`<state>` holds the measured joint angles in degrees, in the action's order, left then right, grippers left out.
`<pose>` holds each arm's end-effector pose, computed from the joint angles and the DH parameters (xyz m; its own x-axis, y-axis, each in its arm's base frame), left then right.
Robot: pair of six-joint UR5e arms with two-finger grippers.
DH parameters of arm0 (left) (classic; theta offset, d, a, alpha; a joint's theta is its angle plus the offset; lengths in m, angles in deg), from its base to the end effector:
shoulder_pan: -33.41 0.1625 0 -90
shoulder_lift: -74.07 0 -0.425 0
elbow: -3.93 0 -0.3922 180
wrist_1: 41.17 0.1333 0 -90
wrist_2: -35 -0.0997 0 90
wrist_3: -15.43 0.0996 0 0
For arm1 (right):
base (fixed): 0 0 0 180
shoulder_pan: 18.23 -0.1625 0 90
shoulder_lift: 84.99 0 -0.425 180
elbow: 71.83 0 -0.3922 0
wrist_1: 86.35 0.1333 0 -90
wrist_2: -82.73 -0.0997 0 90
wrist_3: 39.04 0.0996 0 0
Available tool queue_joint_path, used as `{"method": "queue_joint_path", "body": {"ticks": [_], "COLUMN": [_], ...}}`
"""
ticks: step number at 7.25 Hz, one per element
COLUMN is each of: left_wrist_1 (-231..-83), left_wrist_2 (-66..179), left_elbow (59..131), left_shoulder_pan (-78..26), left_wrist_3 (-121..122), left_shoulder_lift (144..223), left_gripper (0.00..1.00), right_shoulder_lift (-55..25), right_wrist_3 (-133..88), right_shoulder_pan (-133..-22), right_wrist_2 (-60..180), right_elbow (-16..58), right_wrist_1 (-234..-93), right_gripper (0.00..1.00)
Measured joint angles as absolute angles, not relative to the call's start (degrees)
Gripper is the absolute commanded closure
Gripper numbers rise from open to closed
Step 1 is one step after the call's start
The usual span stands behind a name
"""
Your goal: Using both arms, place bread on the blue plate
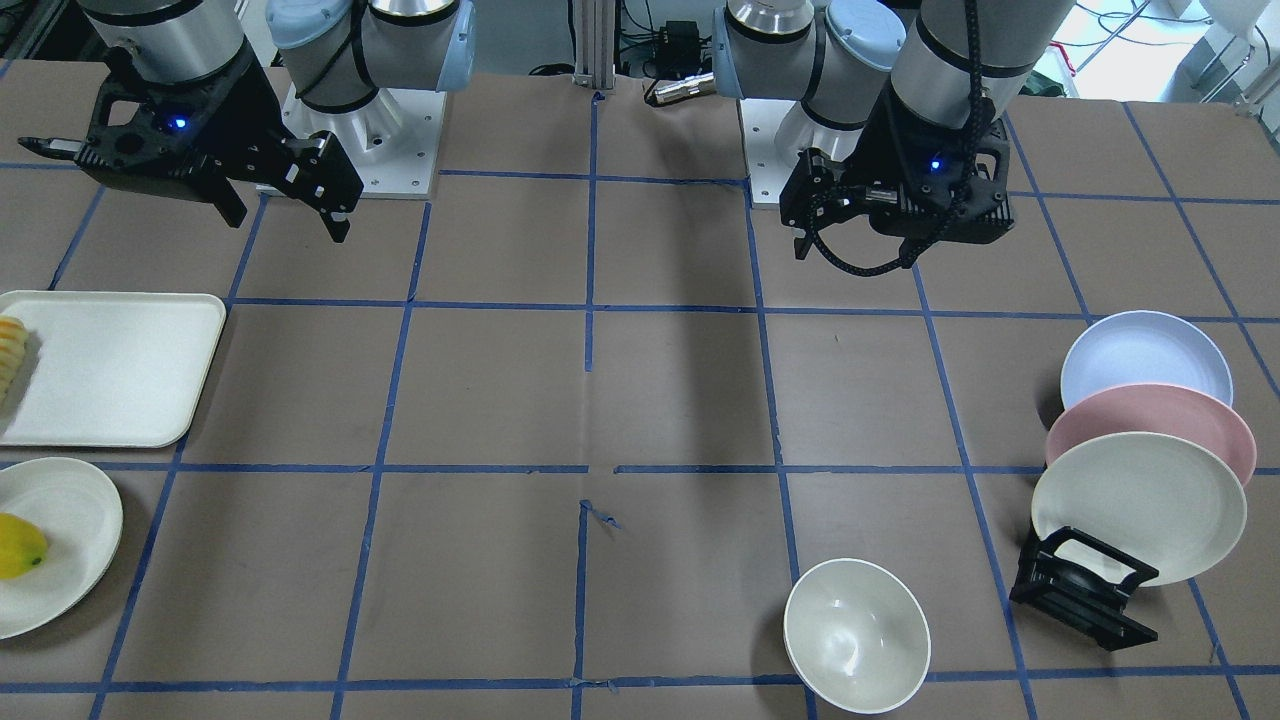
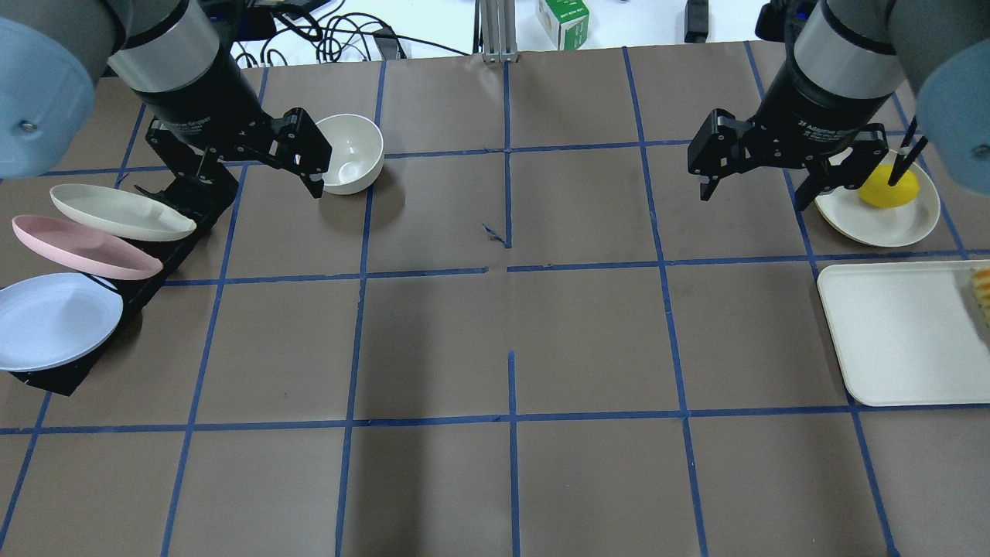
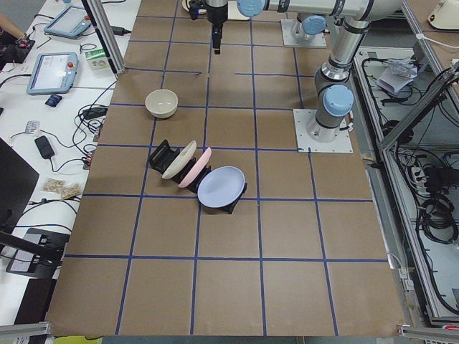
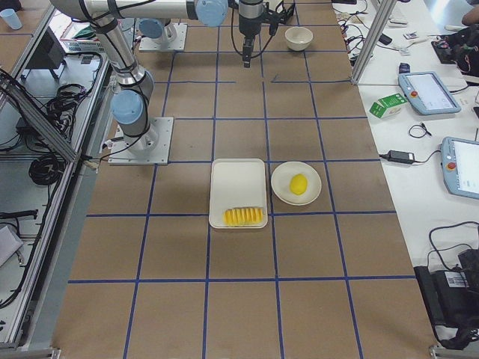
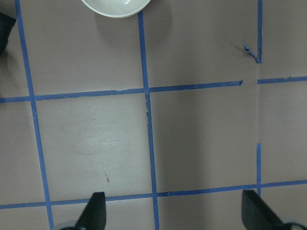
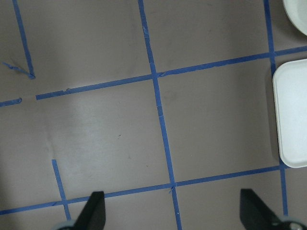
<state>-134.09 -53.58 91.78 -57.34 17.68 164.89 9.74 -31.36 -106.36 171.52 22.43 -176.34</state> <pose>-0.1422 -0.4933 0.4943 -0.9983 0.0516 0.0258 0.0523 0.9983 0.0268 0.1204 -0.4618 0.4905 -0.9859 0.1657 -0.0220 0.1659 0.9861 -0.0051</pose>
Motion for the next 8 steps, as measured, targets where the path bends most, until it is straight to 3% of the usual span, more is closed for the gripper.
{"method": "queue_joint_path", "body": {"ticks": [5, 8], "left_wrist_1": [-137.73, -137.39], "left_wrist_2": [-55.73, -55.78], "left_elbow": [89.72, 90.08], "left_shoulder_pan": [-56.48, -39.80], "left_wrist_3": [18.37, 23.06], "left_shoulder_lift": [164.54, 164.63], "left_gripper": [0.00, 0.00], "right_shoulder_lift": [9.74, 9.44], "right_wrist_3": [-31.40, -32.17], "right_shoulder_pan": [-106.28, -105.80], "right_wrist_2": [171.58, 174.23], "right_elbow": [22.65, 22.88], "right_wrist_1": [-176.46, -177.71], "right_gripper": [0.00, 0.00]}}
